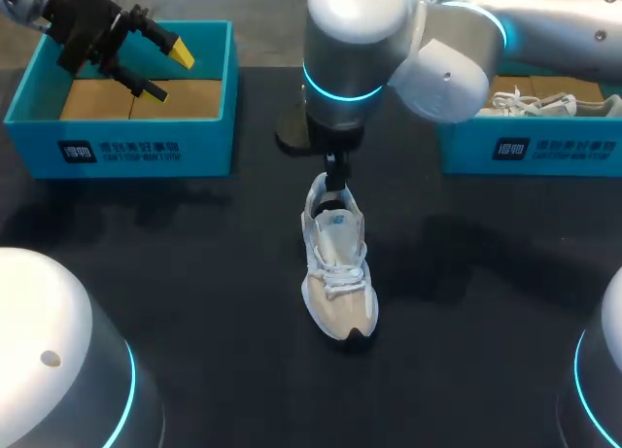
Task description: Take the shoe out of the shoebox, open the shoe tongue, remove and reinsert the insole, then place the shoe into the shoebox
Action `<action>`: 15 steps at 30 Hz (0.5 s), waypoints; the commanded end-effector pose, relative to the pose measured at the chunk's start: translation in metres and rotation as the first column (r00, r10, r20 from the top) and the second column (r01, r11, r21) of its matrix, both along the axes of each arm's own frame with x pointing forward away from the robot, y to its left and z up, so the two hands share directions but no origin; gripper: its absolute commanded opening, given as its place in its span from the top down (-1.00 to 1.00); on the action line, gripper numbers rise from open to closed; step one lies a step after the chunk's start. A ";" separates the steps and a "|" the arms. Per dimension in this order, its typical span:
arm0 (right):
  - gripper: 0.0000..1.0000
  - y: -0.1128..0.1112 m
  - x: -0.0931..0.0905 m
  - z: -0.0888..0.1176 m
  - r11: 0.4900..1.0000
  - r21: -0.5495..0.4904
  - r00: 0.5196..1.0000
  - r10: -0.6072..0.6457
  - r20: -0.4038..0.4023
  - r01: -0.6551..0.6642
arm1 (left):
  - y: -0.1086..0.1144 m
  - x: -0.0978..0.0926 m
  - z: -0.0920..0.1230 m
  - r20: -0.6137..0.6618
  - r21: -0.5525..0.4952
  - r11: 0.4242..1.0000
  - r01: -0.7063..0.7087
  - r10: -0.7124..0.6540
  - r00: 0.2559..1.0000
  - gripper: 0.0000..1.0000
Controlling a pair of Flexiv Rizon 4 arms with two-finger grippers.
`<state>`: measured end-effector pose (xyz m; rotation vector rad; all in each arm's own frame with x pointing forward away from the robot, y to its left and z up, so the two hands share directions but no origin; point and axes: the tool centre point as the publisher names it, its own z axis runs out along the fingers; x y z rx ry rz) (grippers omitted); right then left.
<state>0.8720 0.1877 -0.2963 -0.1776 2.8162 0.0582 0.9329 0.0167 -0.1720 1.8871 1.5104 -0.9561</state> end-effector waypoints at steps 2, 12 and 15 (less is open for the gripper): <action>-0.28 0.005 0.009 -0.017 1.000 -0.005 1.000 0.007 -0.015 -0.007 | 0.000 0.000 0.001 0.000 0.002 1.000 0.002 -0.002 1.000 -1.00; -0.30 0.000 0.021 -0.039 0.999 -0.029 0.999 0.016 -0.045 -0.018 | 0.000 0.000 0.001 0.000 0.002 1.000 0.002 -0.002 1.000 -1.00; -0.22 0.001 0.024 -0.046 0.999 -0.038 0.998 0.023 -0.055 -0.025 | 0.000 0.000 0.001 0.000 0.002 1.000 0.002 -0.002 1.000 -1.00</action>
